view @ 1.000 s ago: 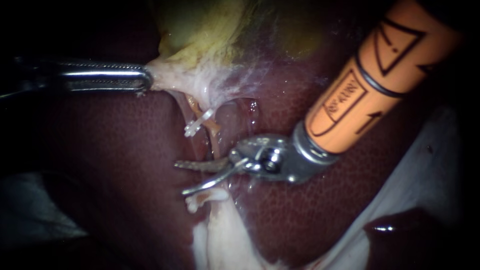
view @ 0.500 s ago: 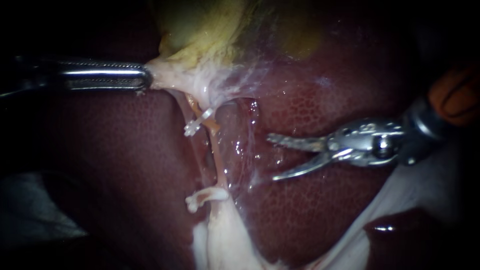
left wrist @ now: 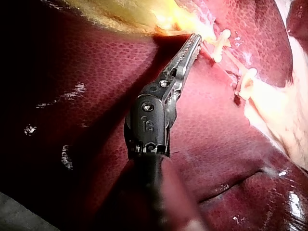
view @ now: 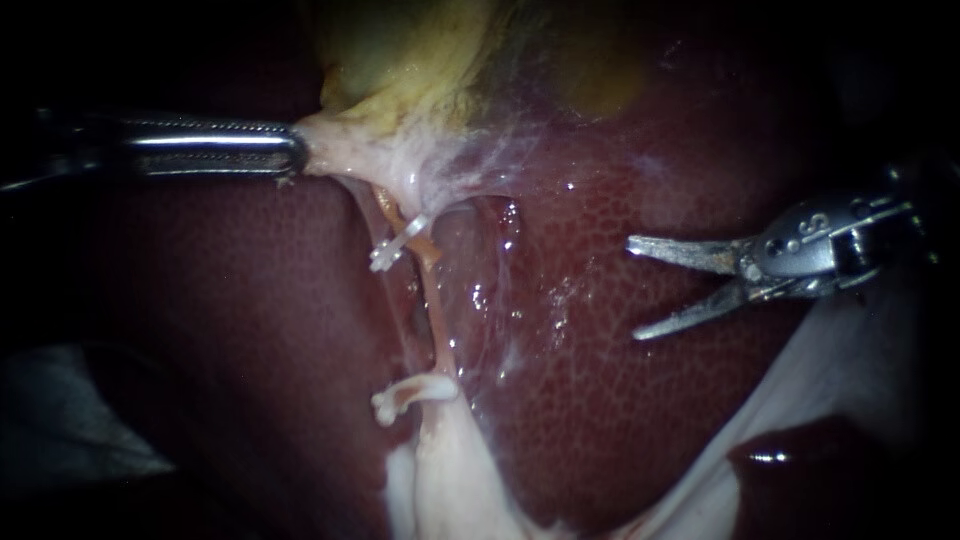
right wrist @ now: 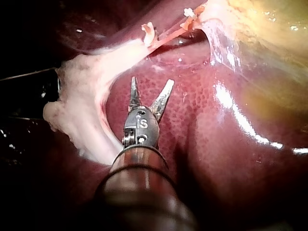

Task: Go back from the cut left tube

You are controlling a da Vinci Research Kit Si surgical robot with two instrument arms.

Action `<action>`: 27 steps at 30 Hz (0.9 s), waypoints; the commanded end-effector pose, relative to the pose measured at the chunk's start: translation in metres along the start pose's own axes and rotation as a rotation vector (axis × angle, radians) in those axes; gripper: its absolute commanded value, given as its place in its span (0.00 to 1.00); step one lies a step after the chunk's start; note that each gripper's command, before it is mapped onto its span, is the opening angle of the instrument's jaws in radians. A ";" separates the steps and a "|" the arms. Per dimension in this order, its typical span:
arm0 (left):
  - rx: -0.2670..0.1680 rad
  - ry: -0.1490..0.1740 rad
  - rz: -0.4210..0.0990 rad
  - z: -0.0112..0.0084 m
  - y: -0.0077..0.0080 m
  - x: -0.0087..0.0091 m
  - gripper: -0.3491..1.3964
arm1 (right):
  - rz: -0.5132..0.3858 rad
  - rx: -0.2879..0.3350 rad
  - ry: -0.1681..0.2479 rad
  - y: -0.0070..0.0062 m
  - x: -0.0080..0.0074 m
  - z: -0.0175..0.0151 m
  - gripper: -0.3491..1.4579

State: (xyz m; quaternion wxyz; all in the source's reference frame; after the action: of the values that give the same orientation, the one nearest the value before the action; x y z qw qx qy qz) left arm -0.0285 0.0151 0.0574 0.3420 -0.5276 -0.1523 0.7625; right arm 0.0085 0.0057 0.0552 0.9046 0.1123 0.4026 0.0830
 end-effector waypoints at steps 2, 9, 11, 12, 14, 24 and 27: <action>0.006 0.003 0.002 0.0007 0.0000 -0.0004 0.00 | -0.011 0.000 -0.008 -0.0002 0.0001 0.0000 0.99; -0.001 -0.029 0.013 0.0038 -0.0001 -0.0032 0.00 | -0.018 0.001 -0.011 -0.0004 0.0002 -0.0002 0.99; -0.005 -0.034 0.006 0.0045 0.0000 -0.0039 0.00 | -0.018 0.001 -0.011 -0.0004 0.0002 -0.0002 0.99; -0.006 -0.040 0.008 0.0049 0.0000 -0.0042 0.00 | -0.018 0.001 -0.011 -0.0004 0.0002 -0.0002 0.99; -0.009 -0.042 0.004 0.0054 0.0000 -0.0046 0.00 | -0.018 0.001 -0.011 -0.0004 0.0002 -0.0002 0.99; -0.012 -0.048 0.001 0.0059 0.0002 -0.0051 0.00 | -0.018 0.001 -0.011 -0.0005 0.0001 -0.0001 0.99; -0.015 -0.048 0.001 0.0059 0.0002 -0.0050 0.00 | -0.018 0.010 -0.007 -0.0004 0.0002 0.0001 0.99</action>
State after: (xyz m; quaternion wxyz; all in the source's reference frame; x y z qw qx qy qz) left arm -0.0329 0.0122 0.0631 0.3337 -0.5117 -0.1663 0.7740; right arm 0.0087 0.0054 0.0550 0.9053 0.1160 0.4024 0.0716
